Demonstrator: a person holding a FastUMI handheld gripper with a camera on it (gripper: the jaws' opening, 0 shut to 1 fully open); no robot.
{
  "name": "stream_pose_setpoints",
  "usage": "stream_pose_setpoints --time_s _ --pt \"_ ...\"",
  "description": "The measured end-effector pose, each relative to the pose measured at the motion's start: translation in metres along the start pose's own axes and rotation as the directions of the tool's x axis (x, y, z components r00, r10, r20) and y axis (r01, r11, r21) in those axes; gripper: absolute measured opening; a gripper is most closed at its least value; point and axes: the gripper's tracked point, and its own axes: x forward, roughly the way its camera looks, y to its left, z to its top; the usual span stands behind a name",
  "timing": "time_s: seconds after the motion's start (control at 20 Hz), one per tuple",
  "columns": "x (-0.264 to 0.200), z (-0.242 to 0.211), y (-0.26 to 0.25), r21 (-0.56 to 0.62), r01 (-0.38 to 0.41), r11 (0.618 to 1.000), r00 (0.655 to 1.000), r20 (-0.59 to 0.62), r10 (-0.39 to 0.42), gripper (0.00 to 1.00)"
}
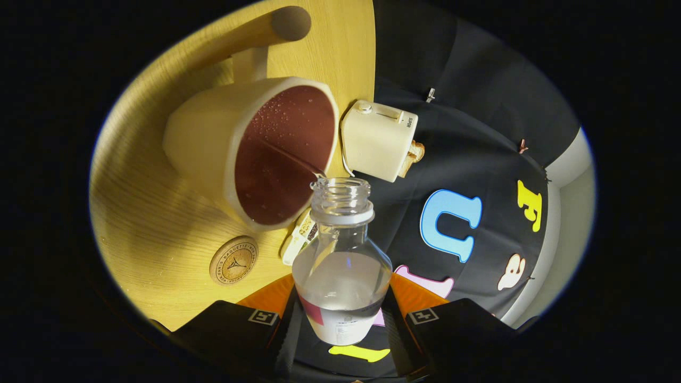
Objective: Take the bottle from table, then pour the juice into the cup, finally place the bottle on the coaster
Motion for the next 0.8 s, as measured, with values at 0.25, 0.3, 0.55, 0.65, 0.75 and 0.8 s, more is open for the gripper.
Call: stream_pose_setpoints --time_s 0.25,0.3,0.55,0.65,0.75,0.8 --pt "0.001 0.003 -0.002 -0.025 0.003 1.0 1.0 0.022 -0.003 0.73" --pt "0.002 0.002 -0.002 -0.029 0.004 1.0 1.0 0.023 -0.003 0.73" --pt "0.006 -0.003 -0.008 -0.078 0.012 0.997 0.999 0.035 -0.009 0.73" --pt "0.01 -0.003 -0.013 -0.098 0.017 0.995 0.999 0.047 -0.013 0.73" --pt "0.01 -0.008 -0.017 -0.109 0.022 0.994 0.999 0.047 -0.017 0.73" --pt "0.01 -0.009 -0.017 -0.115 0.022 0.993 0.999 0.049 -0.016 0.73"
